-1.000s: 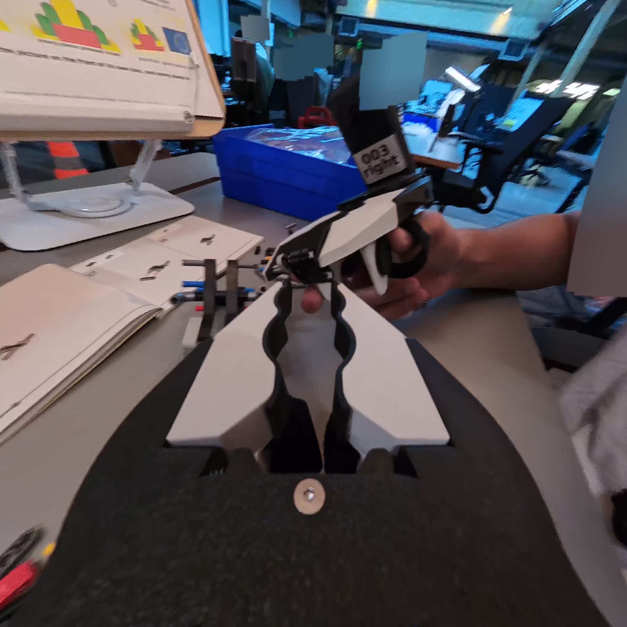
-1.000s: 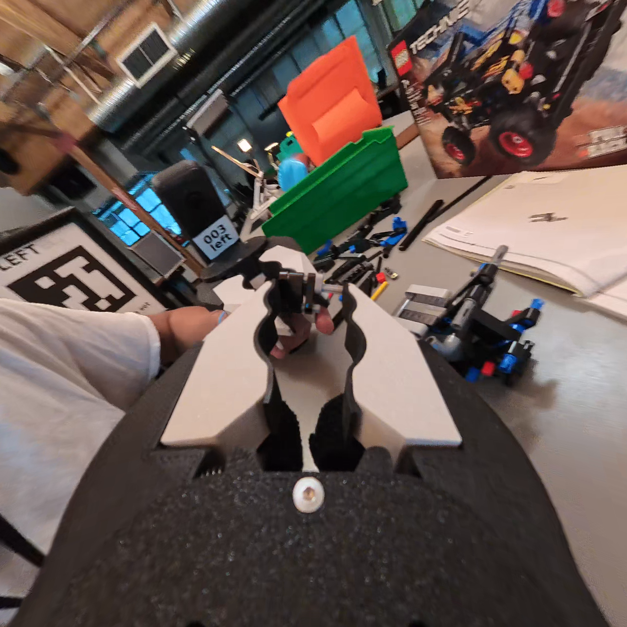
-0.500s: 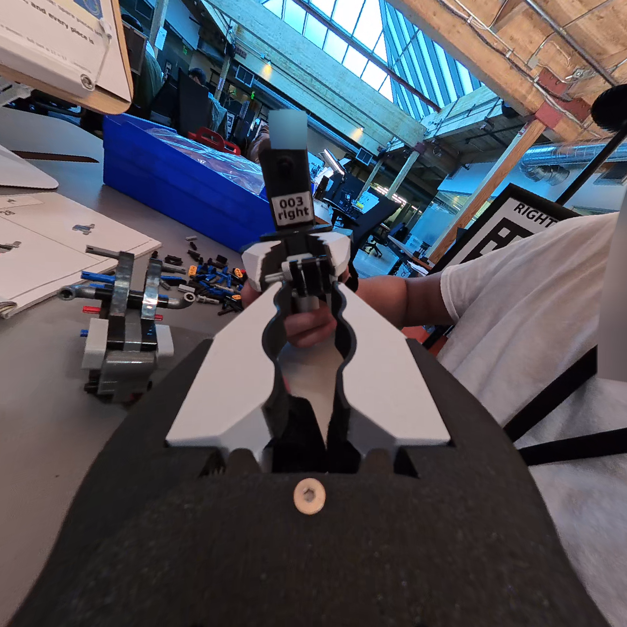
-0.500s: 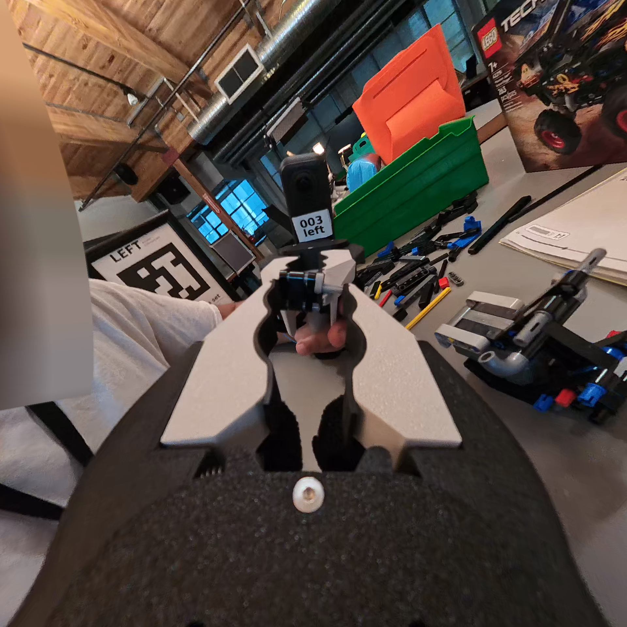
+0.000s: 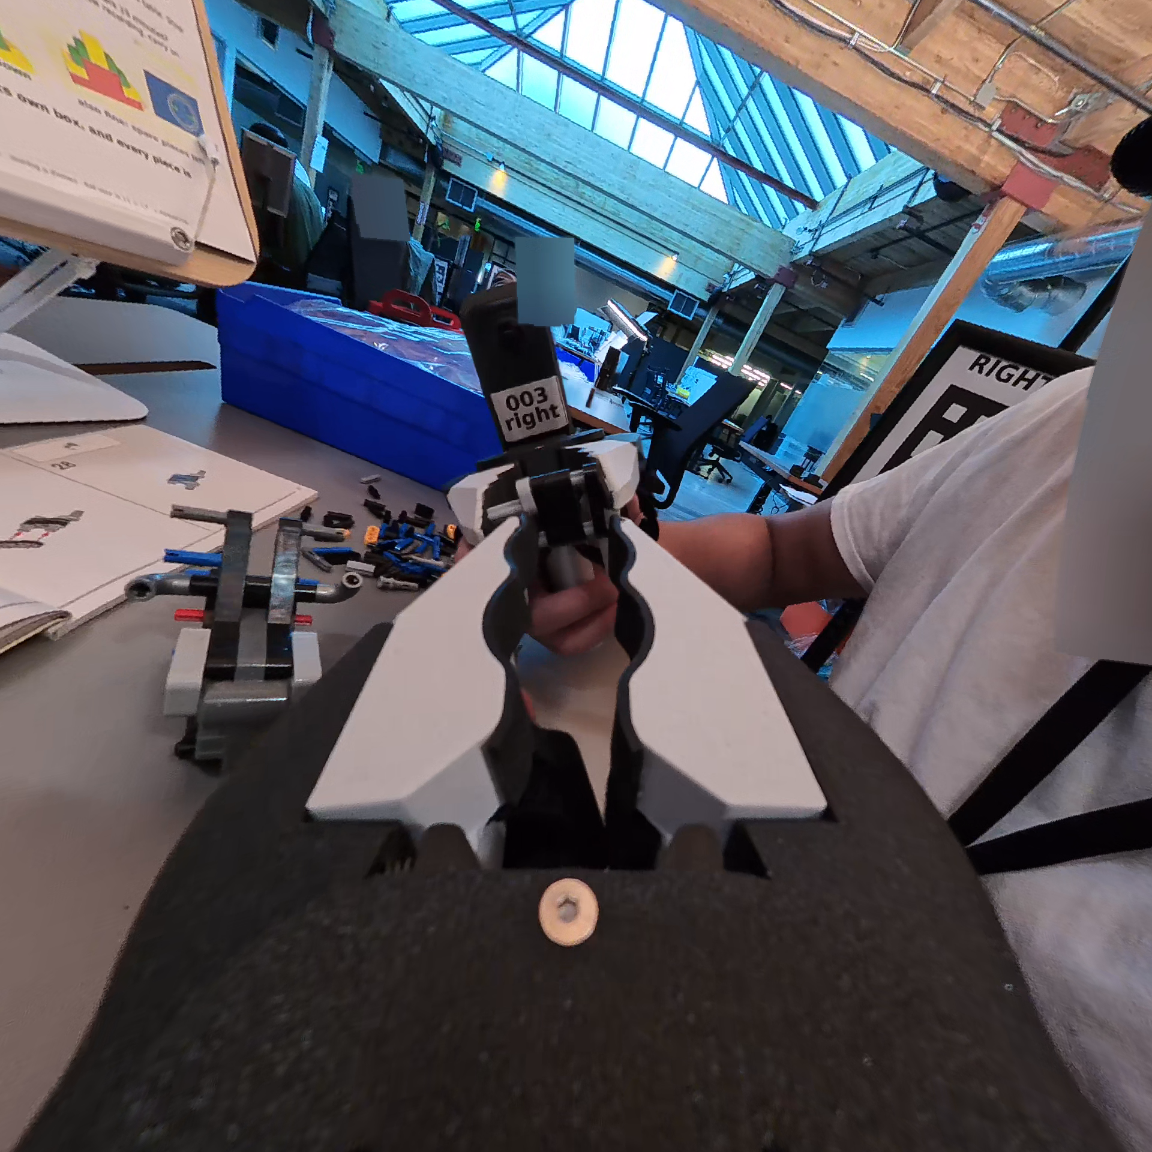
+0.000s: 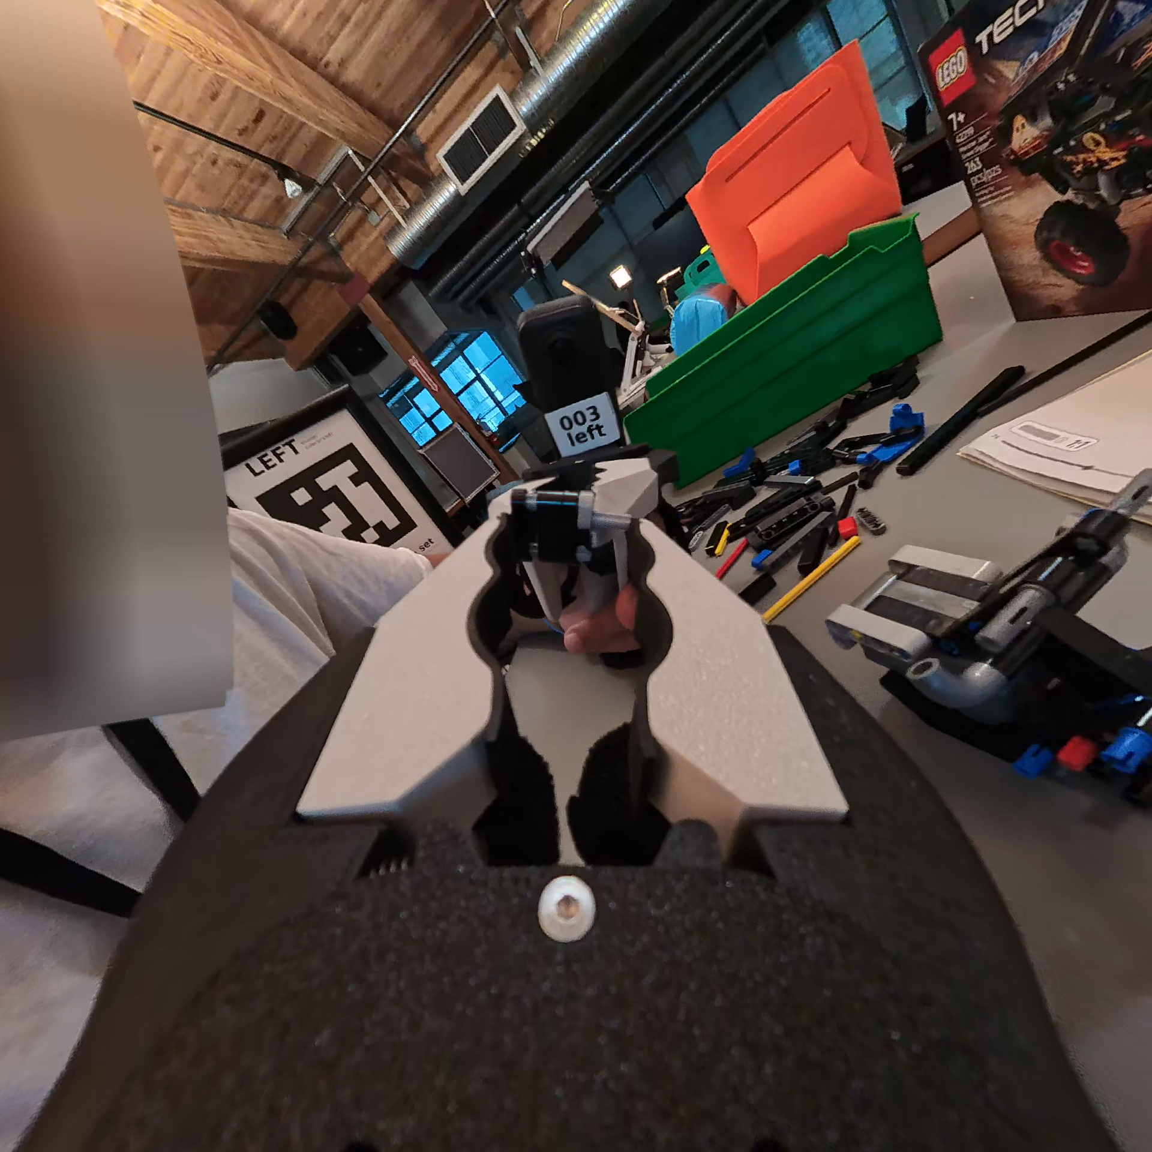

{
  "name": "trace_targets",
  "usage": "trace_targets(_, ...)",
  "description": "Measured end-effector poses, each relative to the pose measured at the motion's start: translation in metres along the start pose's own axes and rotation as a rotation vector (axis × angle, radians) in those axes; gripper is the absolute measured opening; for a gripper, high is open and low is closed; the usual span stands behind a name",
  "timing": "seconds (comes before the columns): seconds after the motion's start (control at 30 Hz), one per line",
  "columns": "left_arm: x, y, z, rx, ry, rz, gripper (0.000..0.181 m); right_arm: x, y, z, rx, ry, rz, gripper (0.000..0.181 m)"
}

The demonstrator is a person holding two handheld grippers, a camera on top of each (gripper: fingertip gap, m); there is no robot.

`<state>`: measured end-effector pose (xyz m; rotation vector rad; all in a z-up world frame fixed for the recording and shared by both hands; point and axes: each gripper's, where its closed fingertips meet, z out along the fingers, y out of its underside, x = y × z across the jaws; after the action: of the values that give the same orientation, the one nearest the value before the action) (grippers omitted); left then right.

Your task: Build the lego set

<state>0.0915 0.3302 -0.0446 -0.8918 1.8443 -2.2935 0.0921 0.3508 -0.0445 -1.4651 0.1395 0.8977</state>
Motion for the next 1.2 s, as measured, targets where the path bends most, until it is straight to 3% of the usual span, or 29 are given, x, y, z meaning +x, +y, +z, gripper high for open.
trace_targets(0.67,0.007,0.004,-0.001,-0.050,-0.003,0.061,0.020,-0.006,0.007,0.001,-0.076,0.017,-0.155,0.034)
trace_targets(0.87,-0.006,0.019,-0.001,-0.144,-0.080,0.121,0.020,0.009,0.012,-0.010,-0.189,0.145,-0.384,0.034)
trace_targets(0.97,-0.005,0.018,0.000,-0.149,-0.099,0.176,0.020,0.006,0.012,-0.010,-0.174,0.110,-0.369,0.033)
trace_targets(1.0,-0.006,0.018,0.000,-0.147,-0.118,0.197,0.020,0.002,0.014,-0.010,-0.175,0.076,-0.360,0.021)
trace_targets(1.1,-0.005,0.017,0.000,-0.152,-0.141,0.259,0.020,-0.002,0.015,-0.011,-0.158,0.026,-0.310,0.018)
trace_targets(1.2,-0.016,0.019,-0.001,-0.186,-0.223,0.288,0.020,0.009,0.015,-0.010,-0.170,0.094,-0.296,0.019)
